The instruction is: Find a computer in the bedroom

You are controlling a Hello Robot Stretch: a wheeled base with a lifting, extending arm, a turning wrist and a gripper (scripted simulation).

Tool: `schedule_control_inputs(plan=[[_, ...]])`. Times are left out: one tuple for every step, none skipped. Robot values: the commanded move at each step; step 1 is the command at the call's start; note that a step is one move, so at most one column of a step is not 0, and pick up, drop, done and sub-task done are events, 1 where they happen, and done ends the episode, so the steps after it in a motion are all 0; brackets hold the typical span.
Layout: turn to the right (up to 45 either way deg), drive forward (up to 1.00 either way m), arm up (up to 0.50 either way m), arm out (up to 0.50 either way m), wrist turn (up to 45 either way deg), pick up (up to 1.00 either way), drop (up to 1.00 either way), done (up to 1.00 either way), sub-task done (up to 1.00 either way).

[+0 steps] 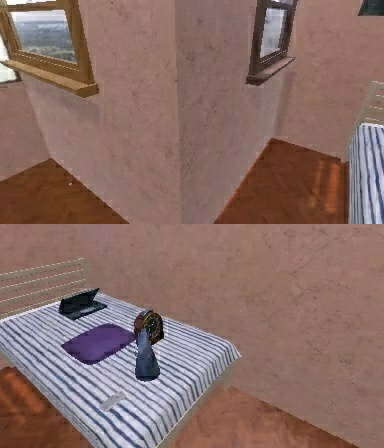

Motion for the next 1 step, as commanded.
schedule_control_inputs(plan=[[0.0, 0.45, 0.0, 0.0, 0.0, 0.0, 0.0, 0.0, 0.0]])
